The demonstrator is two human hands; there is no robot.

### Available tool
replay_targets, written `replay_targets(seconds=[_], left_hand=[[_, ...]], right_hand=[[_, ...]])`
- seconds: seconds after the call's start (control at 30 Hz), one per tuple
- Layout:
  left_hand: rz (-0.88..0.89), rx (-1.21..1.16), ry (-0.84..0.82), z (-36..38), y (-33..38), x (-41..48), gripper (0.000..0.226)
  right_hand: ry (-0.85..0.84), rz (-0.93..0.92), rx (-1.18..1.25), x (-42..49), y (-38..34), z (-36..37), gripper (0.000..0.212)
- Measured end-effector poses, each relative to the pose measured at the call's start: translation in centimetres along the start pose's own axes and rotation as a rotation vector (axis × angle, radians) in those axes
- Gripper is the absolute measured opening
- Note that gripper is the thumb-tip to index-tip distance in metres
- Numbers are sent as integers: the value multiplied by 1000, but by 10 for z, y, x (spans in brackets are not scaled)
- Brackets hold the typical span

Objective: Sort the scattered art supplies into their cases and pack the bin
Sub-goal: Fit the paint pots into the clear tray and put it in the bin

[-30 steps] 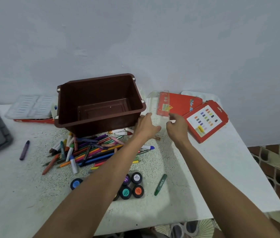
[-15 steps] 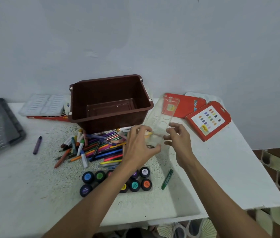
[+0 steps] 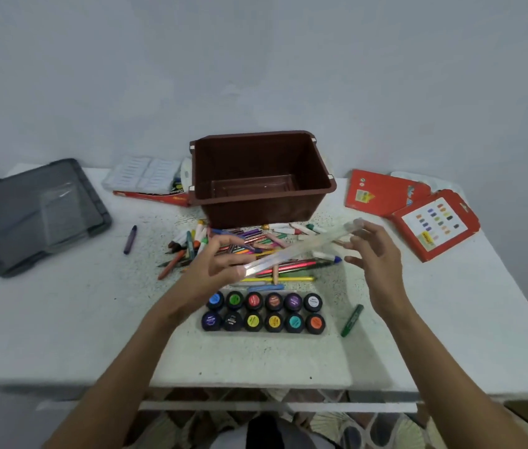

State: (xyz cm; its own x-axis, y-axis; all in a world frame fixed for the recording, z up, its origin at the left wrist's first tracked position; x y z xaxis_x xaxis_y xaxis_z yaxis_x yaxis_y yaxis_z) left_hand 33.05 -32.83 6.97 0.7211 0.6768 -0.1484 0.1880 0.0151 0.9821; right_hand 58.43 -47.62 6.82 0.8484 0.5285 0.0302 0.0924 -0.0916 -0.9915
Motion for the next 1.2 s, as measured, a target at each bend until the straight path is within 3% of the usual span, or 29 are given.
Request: replay_targets(seconds=[0.13, 0.3, 0.53, 0.7, 0.83, 1.2], left_hand=[[30, 0, 213, -21, -12, -10, 40], [81, 115, 424, -25, -22, -25, 47], [46, 309, 383, -20, -33, -43, 36], [-52, 348, 476, -22, -41, -50, 39], [-97, 513, 525, -22, -46, -53, 42], [-151, 667, 469, -15, -60, -51, 42]], right_hand=[[-42, -58, -30, -23, 1, 4, 11], [-90, -79, -101, -49, 9, 6, 7], [-83, 17, -103, -58, 14, -3, 26], [-101, 55, -181, -65, 25, -5, 17], [-107, 80, -247, -72, 34, -1, 18], [-136, 46, -534, -75, 46, 5, 30]])
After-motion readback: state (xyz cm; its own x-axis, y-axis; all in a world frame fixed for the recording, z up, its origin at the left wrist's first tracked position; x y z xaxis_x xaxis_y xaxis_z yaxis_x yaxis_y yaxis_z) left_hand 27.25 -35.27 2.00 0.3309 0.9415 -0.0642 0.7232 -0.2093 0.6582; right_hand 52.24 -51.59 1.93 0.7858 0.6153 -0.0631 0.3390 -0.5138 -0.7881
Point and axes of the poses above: each hand's wrist, its own x-axis towards the middle knuckle, its own z-axis out of the palm, y = z × x, the point moved 3 cm from there along x, towards the middle knuckle, and after that the axes turned 6 degrees about y, right-handed, at the moved point
